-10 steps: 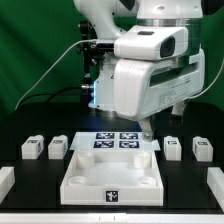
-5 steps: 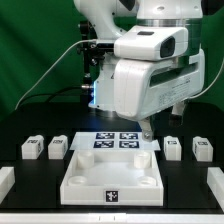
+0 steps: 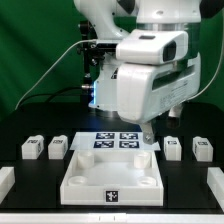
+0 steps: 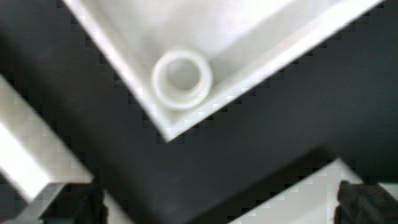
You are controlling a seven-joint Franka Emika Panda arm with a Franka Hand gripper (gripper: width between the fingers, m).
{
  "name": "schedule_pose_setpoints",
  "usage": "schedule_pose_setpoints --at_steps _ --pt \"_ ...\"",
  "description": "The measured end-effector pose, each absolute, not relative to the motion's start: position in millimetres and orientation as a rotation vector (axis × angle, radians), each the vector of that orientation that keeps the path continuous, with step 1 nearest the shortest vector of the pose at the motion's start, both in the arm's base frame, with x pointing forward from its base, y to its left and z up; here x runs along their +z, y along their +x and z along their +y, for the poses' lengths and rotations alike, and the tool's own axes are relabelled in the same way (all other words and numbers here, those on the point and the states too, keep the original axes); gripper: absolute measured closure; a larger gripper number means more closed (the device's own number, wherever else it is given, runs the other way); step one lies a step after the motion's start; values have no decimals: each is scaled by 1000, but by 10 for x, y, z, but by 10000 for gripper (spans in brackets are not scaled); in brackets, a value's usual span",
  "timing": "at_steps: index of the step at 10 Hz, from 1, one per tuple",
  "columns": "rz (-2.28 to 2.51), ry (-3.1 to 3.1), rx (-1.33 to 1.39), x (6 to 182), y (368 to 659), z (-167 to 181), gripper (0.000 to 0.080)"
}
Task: Assemble one leg
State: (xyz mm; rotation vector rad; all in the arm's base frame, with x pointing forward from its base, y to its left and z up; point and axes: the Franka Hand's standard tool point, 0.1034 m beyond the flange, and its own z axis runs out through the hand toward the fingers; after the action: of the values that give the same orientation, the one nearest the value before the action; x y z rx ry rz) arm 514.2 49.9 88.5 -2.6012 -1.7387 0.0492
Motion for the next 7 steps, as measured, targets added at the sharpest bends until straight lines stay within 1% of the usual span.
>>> schedule_pose_setpoints --at_steps 2,3,4,5,6,7 --pt "-2008 -2387 49 630 4636 271 150" --pt "-2118 -2275 50 506 4470 150 150" --pt "-2197 -2193 37 374 4367 45 150" --pt "-2179 -2200 29 224 4260 -39 150" --pt "-2159 -2209 27 117 4210 -64 150" --pt "-2155 -2211 25 75 4206 -70 150"
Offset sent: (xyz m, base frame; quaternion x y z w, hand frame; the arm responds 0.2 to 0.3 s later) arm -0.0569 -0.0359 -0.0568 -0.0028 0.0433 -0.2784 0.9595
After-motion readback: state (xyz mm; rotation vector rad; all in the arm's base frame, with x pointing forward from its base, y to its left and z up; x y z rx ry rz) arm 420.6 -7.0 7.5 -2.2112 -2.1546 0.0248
